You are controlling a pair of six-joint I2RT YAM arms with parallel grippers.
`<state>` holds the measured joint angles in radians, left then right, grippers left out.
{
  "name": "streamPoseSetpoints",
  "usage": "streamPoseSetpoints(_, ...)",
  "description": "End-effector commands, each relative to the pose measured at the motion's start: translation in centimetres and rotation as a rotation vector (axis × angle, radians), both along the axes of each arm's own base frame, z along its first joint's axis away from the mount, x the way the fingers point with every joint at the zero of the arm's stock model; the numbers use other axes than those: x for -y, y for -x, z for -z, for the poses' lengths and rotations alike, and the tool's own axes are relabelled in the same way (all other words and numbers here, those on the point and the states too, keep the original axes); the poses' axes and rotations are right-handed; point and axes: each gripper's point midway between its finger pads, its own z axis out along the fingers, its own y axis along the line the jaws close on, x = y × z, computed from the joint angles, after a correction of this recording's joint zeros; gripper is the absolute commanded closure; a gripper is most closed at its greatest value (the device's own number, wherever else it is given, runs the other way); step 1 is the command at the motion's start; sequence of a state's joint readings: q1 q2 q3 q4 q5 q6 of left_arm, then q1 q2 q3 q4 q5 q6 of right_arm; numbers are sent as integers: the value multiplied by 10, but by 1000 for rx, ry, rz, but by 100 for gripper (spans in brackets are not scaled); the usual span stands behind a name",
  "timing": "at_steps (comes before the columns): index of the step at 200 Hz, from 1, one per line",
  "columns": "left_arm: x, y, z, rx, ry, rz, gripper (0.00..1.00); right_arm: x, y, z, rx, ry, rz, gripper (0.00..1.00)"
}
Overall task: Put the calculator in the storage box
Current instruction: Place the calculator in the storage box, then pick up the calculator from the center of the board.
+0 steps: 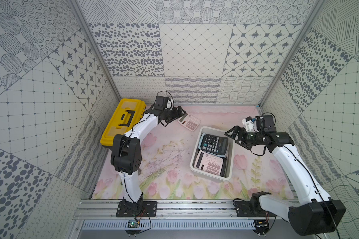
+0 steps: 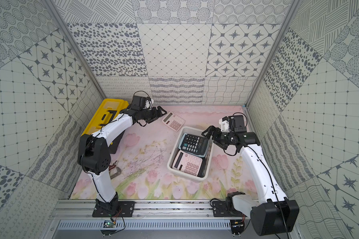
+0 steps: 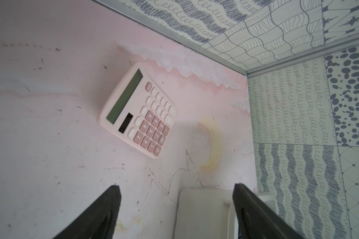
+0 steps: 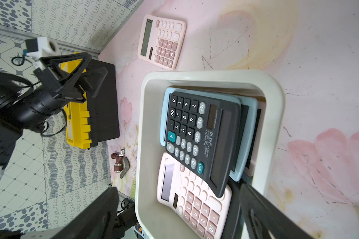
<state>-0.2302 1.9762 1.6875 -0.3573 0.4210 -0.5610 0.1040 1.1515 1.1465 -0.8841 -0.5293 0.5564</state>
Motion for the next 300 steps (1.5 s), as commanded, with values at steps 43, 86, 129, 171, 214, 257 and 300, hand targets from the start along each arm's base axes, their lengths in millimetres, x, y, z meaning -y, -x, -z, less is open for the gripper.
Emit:
streamPoseSetpoints(43, -4, -43, 65, -96, -78, 129, 25, -2, 5, 5, 23, -4, -48, 3)
streamPoseSetpoints(86, -2, -62, 96, -155, -77, 137, 32, -3, 3, 7, 17, -12, -64, 3)
streamPoseSetpoints(129, 2, -63, 114, -197, -58, 146, 44, -6, -4, 15, 2, -33, -64, 3)
streamPoseSetpoints(171, 7, -49, 135, -247, -46, 159, 53, -10, -6, 19, -4, -58, -69, 3)
streamPoseSetpoints(214, -3, -34, 137, -252, -91, 145, 56, -11, -5, 22, -10, -64, -75, 3)
streamPoseSetpoints(257, -5, -30, 129, -204, -89, 149, 68, -13, -5, 21, -9, -83, -76, 3)
streamPoseSetpoints(300, 0, -47, 127, -170, -73, 170, 56, -14, 0, 18, -1, -98, -82, 3)
